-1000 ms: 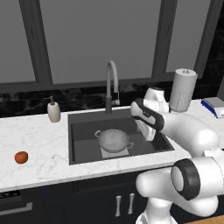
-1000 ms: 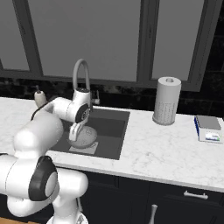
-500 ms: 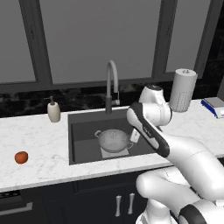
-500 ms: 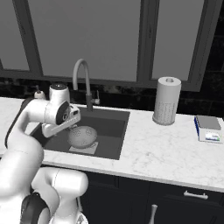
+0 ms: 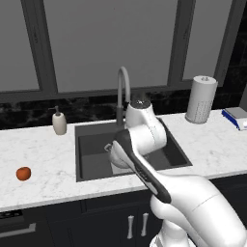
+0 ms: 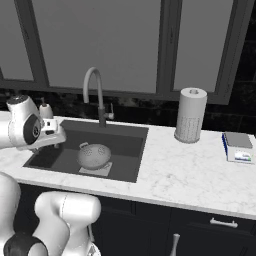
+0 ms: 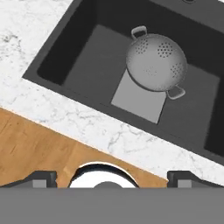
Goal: Put the colander in the sink, put the orange in the colander, and turn on the sink faucet and pour water over the colander.
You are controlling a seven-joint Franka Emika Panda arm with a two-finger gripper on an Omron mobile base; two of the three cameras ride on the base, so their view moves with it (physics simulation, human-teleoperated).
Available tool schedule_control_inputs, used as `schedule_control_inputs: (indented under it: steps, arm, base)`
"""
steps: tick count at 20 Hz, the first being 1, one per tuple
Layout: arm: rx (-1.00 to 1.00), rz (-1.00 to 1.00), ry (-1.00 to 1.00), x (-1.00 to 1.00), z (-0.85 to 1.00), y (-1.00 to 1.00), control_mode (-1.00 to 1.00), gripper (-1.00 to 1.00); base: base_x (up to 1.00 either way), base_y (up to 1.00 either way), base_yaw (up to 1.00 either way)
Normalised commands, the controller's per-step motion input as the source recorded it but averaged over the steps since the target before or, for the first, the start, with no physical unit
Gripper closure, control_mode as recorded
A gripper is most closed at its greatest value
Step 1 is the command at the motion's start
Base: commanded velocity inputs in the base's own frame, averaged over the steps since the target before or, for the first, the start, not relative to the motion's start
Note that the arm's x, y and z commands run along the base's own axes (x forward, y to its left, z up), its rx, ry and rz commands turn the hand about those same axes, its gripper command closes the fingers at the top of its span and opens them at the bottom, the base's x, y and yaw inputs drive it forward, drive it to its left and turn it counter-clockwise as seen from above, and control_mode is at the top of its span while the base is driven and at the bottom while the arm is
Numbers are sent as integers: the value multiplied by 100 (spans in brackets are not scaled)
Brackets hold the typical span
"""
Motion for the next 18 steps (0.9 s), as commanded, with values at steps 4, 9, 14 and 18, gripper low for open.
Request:
schedule_control_inputs:
  steps: [4, 9, 14, 18]
  arm:
    - [0, -32, 0, 0, 31, 100, -100, -100]
    - [0, -17, 0, 0, 12, 99, -100, -100]
    - [1, -7, 1, 2, 0, 92, -100, -100]
    - [7, 0, 4, 9, 0, 72, -100, -100]
  base:
    - [0, 0, 0]
    - [0, 0, 0]
    - [0, 0, 0]
    - [0, 0, 0]
